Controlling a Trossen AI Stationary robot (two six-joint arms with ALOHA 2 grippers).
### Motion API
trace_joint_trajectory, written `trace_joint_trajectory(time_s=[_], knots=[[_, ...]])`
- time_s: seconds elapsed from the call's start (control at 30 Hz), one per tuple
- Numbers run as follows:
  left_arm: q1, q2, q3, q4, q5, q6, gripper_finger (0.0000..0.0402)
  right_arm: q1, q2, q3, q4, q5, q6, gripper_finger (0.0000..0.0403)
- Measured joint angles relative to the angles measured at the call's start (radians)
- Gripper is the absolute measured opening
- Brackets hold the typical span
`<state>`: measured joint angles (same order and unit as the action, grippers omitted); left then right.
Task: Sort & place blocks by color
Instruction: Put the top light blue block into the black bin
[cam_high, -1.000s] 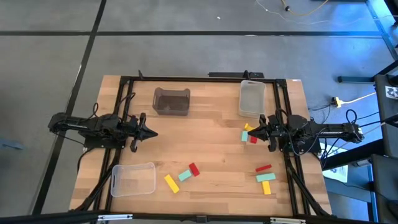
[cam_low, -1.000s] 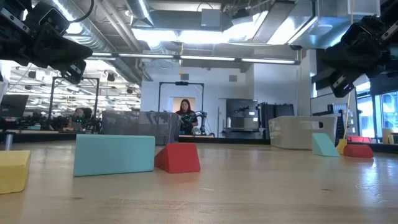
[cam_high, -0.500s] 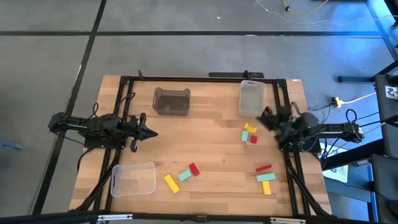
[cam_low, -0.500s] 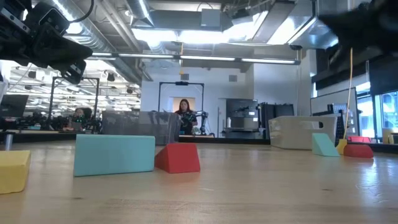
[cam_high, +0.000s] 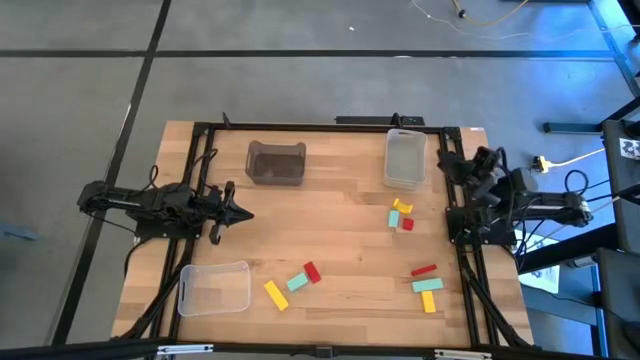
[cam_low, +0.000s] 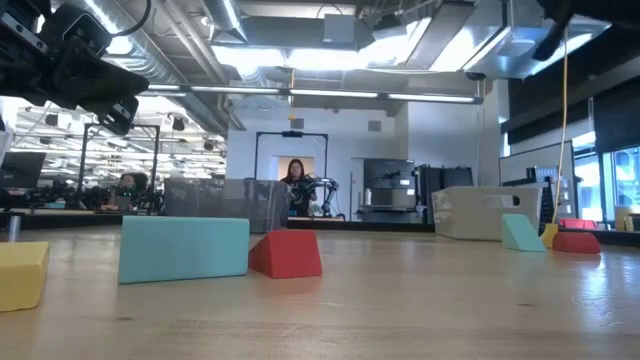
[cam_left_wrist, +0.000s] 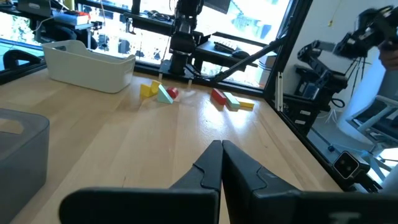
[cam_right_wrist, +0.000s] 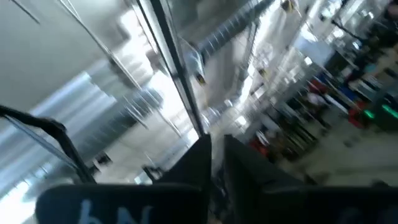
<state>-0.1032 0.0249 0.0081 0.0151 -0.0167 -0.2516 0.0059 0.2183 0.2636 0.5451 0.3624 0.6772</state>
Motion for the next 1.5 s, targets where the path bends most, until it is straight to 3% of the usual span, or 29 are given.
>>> trace_joint_trajectory(time_s=[0.4,0.6,0.7,1.13,1.5], knots=[[0.000,0.000,0.000,0.000,0.000,0.000,0.0000,-0.001,0.386,0.451,-0.844,-0.041,0.285,0.0238],[0.000,0.000,0.000,0.000,0.000,0.000,0.0000,-0.001,0.623,0.640,-1.393,-0.122,0.510,0.0252],[0.000,0.000,0.000,0.000,0.000,0.000,0.0000,-0.001,0.740,0.665,-1.560,-0.137,0.567,0.0253],[0.000,0.000,0.000,0.000,0.000,0.000,0.0000,-0.001,1.130,0.627,-1.478,-0.173,0.626,0.0253],[0.000,0.000,0.000,0.000,0.000,0.000,0.0000,-0.001,1.293,0.626,-1.455,-0.171,0.671,0.0253]])
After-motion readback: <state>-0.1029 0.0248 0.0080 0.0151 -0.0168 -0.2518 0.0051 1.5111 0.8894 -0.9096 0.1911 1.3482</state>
